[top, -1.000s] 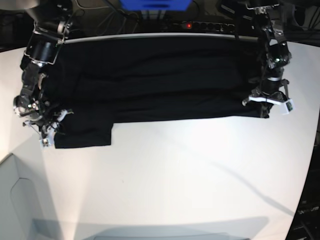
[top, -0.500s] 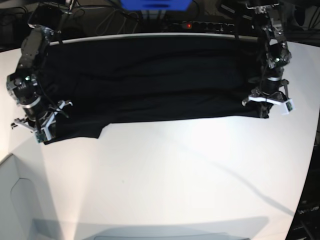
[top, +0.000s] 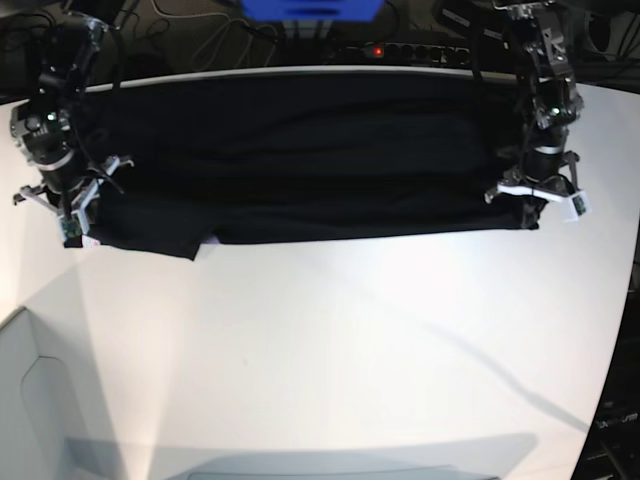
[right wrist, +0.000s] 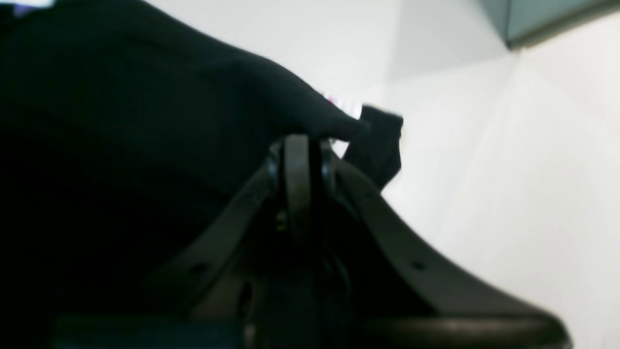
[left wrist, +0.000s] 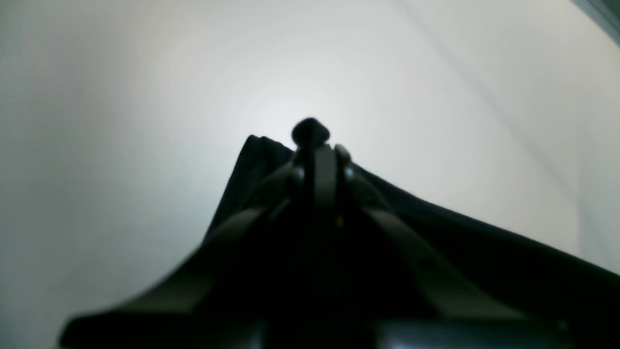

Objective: Fold the T-shirt properly
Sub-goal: 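Drag the folded shirt back with both grippers, straightening the strip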

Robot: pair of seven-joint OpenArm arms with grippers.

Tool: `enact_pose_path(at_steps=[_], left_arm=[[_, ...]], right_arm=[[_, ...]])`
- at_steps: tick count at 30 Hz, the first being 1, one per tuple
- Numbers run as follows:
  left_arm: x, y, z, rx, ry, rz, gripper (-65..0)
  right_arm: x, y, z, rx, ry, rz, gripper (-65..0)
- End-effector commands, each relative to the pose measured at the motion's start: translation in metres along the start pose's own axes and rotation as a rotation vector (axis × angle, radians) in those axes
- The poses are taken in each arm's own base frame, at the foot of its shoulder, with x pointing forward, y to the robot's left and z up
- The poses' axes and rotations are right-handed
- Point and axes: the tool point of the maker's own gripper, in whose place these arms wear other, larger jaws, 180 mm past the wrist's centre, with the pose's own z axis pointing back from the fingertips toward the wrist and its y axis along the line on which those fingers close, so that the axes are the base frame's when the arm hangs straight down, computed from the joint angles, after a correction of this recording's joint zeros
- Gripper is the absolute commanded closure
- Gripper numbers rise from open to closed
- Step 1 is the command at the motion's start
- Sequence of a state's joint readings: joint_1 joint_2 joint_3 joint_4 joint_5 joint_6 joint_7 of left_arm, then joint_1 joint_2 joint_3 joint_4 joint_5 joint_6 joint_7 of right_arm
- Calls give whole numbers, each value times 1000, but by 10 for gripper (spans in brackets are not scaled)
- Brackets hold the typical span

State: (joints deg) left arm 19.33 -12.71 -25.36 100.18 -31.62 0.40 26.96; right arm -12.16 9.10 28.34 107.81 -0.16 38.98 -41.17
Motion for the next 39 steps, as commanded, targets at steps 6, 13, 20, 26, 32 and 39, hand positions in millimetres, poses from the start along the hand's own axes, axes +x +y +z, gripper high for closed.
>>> enact_pose_path(at_steps=[6,13,20,26,32,39], left_arm=[[18,13,6,25,-52,-12,0],[19,32,12,74,-56,-5,0],[15,35,17,80,-48,-12,0],[7,40,21,89,-26,-17,0],[-6,47,27,105,8,-23,0],[-28,60,30,134,67,-16,0]], right_arm=[[-14,3,11,11,18,28,0],[-27,10,17,24,48,34,0],[-35,12,19,29,70,36,0],[-43,15,22,37,90,39,0],[-46,15,23,38,96,42,0],[-46,16,22,40,95,37,0]])
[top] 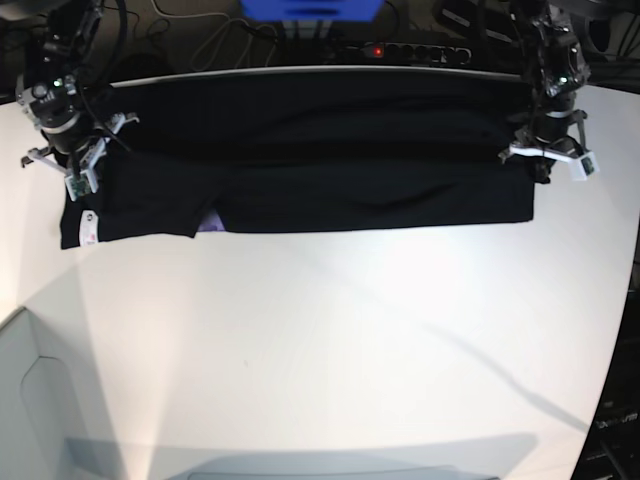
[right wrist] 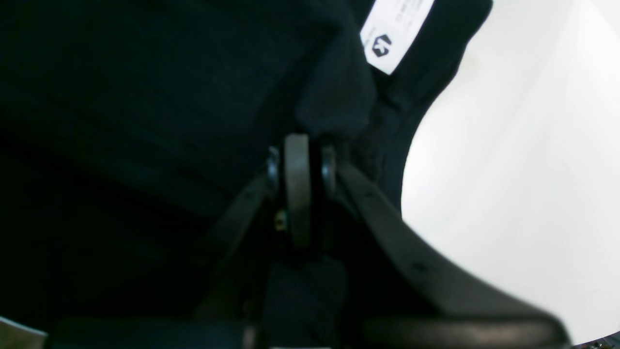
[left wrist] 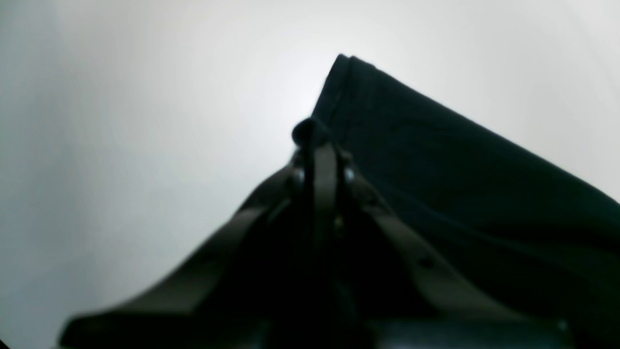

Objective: Fold the T-shirt properly
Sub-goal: 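Drag the folded shirt back with both grippers, straightening the strip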

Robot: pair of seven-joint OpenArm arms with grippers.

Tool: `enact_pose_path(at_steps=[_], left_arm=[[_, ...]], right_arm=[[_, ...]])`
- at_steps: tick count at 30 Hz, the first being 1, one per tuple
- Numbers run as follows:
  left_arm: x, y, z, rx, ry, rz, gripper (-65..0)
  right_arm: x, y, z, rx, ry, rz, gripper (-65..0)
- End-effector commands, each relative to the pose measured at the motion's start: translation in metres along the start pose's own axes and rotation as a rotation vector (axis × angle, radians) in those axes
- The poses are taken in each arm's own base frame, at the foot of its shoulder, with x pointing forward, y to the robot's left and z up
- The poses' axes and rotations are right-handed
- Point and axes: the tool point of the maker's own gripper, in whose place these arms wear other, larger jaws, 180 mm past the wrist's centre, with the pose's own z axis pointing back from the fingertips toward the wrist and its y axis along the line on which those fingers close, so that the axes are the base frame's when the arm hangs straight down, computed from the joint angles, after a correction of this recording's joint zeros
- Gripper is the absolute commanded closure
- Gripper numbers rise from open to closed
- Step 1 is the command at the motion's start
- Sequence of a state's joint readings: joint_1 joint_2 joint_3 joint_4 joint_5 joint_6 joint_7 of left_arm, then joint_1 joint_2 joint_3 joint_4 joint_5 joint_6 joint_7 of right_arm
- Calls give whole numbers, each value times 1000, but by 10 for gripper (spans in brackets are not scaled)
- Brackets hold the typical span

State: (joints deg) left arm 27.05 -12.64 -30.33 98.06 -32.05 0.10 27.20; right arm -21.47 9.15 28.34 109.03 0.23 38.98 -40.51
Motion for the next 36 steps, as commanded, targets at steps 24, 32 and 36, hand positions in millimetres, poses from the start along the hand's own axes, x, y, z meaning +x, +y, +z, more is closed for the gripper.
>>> enact_pose_path(at_steps=[24,32,36], left_arm=[[-11,22,-10,50,22,12,0],[-3,34,-7,80,0,25,0],[-4,33,-7,78,1,25,0]], right_arm=[[8,-9,24,-85,-155,-115,0],[-12,-7,23,-108,-114,-215,0],[-23,-2,16,-89,-85,-237,0]])
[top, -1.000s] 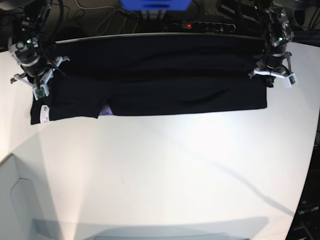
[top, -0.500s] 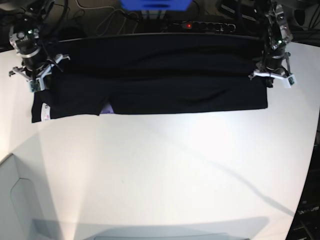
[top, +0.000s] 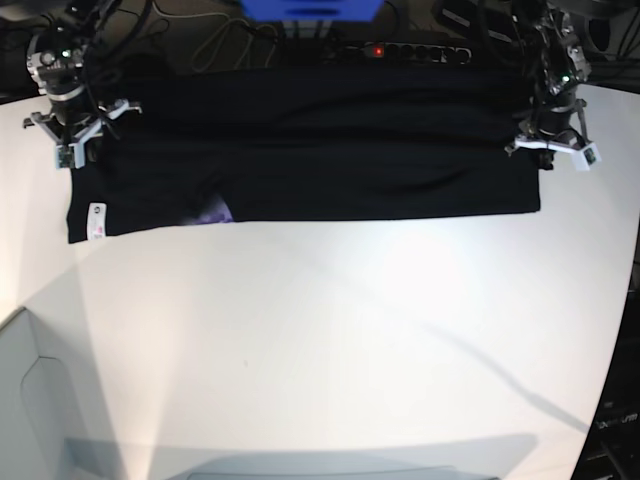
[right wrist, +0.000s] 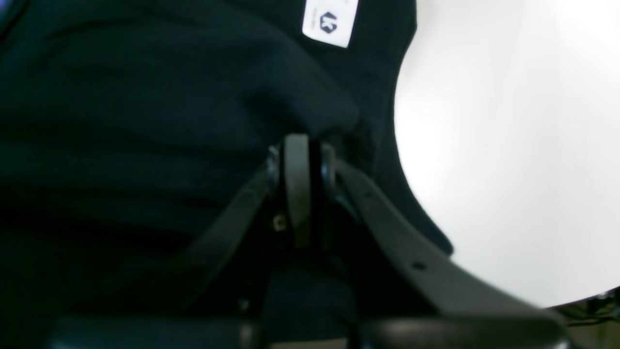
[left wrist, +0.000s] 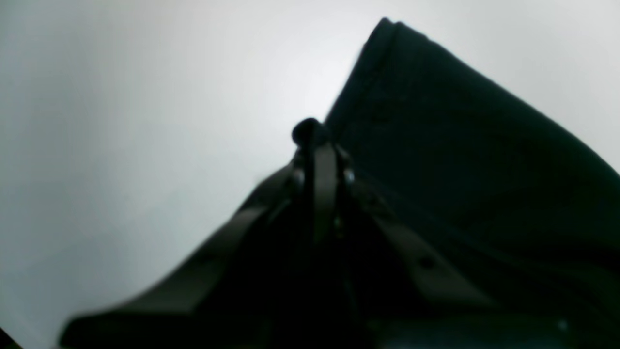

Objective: Fold the T-shirt properly
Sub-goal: 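Drag the folded shirt back with both grippers, straightening the strip, then hold the strip ends with both grippers and adjust the left gripper's grip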

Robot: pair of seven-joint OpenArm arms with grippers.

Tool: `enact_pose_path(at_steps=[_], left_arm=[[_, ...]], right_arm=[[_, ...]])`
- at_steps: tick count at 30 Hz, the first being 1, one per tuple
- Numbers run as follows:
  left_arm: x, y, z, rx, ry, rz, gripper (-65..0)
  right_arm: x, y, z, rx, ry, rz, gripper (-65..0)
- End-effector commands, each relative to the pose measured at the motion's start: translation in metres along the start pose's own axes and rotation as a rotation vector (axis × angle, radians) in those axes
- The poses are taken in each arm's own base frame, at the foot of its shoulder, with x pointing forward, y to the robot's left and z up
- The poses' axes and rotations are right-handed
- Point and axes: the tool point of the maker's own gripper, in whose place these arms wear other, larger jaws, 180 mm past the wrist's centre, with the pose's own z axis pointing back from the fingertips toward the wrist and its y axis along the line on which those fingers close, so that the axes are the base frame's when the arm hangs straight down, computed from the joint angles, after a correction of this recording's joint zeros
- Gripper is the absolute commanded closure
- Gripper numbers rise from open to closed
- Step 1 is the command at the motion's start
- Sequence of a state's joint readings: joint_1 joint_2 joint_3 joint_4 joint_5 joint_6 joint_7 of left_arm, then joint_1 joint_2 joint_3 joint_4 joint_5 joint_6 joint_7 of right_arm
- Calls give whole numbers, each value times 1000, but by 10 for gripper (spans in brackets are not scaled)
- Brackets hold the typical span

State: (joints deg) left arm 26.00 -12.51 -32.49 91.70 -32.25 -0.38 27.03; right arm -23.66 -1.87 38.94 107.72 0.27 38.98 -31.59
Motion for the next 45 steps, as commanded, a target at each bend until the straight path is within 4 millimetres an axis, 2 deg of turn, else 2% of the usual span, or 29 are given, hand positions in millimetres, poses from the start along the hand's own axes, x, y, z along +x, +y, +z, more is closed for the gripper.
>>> enact_pose_path(at_steps=[1,4,8,11,13,15,21,23,24,28,32,37,41,45], left_arm=[[16,3,2,10,-48,-18,0],[13,5,1,14,-42,-14,0],[6,2,1,11,-28,2,0],[8,0,2,7,-32,0,-4],[7,1,3,8,-29,-3,-38],[1,5,6,17,-15,-7,-111],[15,-1,16,0,-54,-31,-410],[17,-2,20,-3,-60,-45,-480],[18,-2,21,-5,-62,-49,-496],[18,-2,22,-3,-62,-56,-500],[15,1,20,2,-51,-49,-500],[9,-2,17,-4,-38,-38,-501],[-6,-15,14,-38,3,-52,-500],[-25,-9,9,-25,54,-46,-499]], right_arm=[[1,-6,1,-8,-8,13,0],[-6,-5,-7,4,11,-6,-13],[-10,-7,-11,12,24,1,-159],[-5,-8,-12,14,15,20,-272],[-2,-11,-11,6,8,22,-320],[9,-13,-7,-7,-20,39,-348],[37,-10,6,-31,-93,65,-348],[42,-5,8,-26,-107,65,-348],[42,-4,8,-24,-110,63,-348],[33,21,-1,45,-88,42,-349],[11,38,-17,109,-32,10,-348],[-4,41,-32,130,6,-34,-348],[-12,37,-37,136,32,-26,-348],[-8,32,-44,131,26,-34,-348]])
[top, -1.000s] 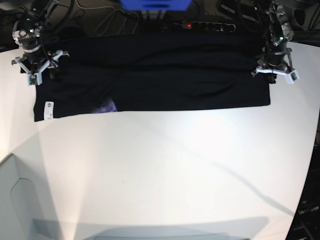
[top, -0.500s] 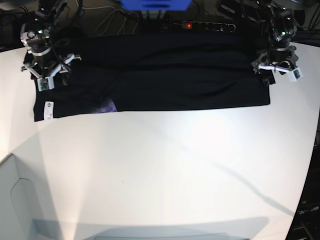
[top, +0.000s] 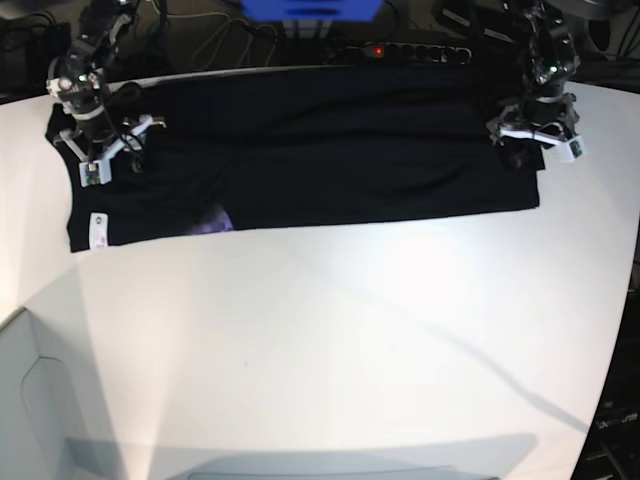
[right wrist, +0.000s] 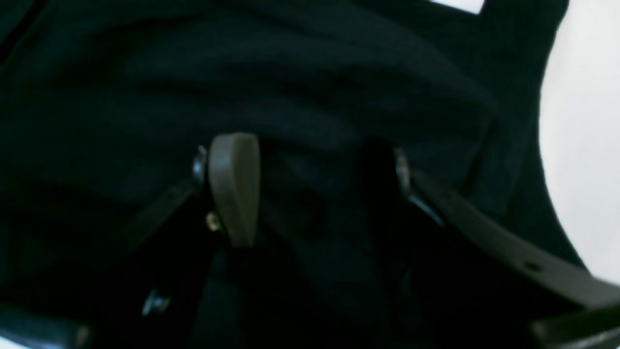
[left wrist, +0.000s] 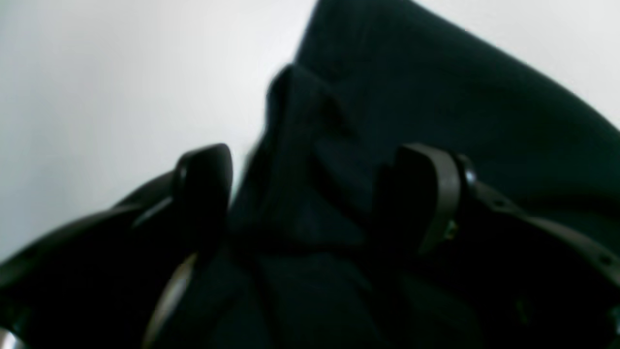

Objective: Fold the T-shirt properly
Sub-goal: 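Hold the strip ends with both grippers and adjust the left gripper's grip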

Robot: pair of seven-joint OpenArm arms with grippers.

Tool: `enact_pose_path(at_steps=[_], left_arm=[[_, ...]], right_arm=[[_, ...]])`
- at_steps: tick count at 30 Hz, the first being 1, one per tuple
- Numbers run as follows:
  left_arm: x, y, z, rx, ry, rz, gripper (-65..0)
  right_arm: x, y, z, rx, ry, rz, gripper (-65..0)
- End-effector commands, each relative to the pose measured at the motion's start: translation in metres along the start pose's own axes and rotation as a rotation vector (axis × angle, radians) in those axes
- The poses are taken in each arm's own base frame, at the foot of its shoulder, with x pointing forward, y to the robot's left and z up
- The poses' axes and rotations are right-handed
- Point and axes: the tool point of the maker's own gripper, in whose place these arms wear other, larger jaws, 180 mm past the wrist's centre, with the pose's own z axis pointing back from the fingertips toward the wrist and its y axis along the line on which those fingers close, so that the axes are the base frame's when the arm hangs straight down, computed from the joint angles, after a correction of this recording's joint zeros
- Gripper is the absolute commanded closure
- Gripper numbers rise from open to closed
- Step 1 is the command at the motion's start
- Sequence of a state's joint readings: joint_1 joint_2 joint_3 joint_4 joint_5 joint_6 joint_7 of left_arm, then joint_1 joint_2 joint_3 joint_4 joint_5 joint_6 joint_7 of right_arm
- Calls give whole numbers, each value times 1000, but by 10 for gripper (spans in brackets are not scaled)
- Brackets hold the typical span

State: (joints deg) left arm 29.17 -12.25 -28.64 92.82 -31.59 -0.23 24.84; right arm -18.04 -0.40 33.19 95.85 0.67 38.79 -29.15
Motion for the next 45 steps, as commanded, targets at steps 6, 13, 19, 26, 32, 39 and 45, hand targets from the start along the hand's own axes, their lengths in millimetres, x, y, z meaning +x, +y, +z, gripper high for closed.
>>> enact_pose_path(at_steps=[6,13,19,26,32,39,45], left_arm=[[-16,0,-2,-2,57,-6,-464],[-39,-15,-5,-37,111,-13,-231],[-52,-21,-7,-54,147,-32,-155],[-47,-19,-6,-49,140,-35,-3],[-2,-17,-5,-42,24,-17,0],[42,-37,-1,-86,-70,-46,0],[60,-71,20,-160,-112,-55,0]], right_arm=[[-3,-13,-2,-14,33,31,-348],[1,-14,-3,-16,29,37,-348],[2,-13,-4,-14,22,38,-348],[10,-14,-6,-15,10,38,-348],[22,-14,-10,-15,-16,38,-348],[24,-12,-11,-13,-21,32,-348],[24,-12,-11,-13,-21,32,-348]])
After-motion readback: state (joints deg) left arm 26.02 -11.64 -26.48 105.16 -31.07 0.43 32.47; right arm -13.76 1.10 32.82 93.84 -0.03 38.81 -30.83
